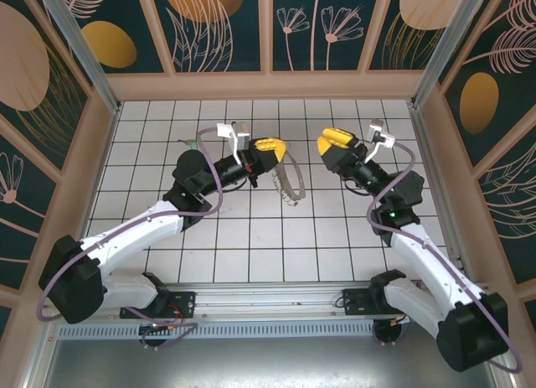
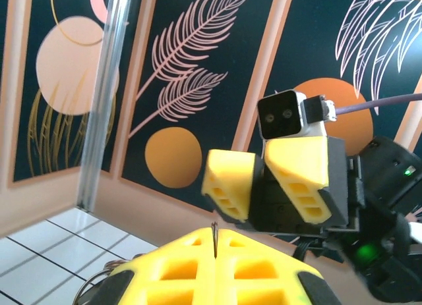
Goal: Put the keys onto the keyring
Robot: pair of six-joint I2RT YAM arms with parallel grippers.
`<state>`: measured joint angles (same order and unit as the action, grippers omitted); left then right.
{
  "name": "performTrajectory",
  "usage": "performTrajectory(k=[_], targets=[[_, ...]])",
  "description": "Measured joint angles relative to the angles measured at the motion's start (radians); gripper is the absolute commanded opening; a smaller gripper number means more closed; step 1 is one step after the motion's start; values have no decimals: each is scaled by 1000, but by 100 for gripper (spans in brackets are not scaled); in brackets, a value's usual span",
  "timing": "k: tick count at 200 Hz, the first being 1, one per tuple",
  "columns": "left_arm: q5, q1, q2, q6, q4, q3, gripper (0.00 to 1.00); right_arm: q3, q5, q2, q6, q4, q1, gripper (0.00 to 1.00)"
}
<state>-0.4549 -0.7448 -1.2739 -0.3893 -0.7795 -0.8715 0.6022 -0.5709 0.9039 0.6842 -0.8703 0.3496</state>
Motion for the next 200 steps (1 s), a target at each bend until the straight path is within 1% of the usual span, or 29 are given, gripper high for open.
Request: performTrajectory(k=[23,48,71,99,129,162,186,200], targets=[[11,-1,34,73,-3,24,0,-5,6,-29,-13,72,0,51],[8,-1,70,145,-45,81,0,-37,10,-28,-16,121,-1,51],[-9,-1,80,206,-80,109,0,-59,13,-18,-16,144,-2,51],[-35,-1,80,248,-127,124,0,-61,14,-3,-16,150,-1,51],[-59,-1,76,259,-200,152,0,-61,14,16,-16,150,-2,51],[-99,-1,27,249,-274,154,0,-61,14,39,-24,165,-2,51],[-139,3,-13,221,-304,151,0,-61,14,48,-33,185,-9,51],[-178,15,-51,179,-333,127,0,-61,17,55,-47,195,-19,51]])
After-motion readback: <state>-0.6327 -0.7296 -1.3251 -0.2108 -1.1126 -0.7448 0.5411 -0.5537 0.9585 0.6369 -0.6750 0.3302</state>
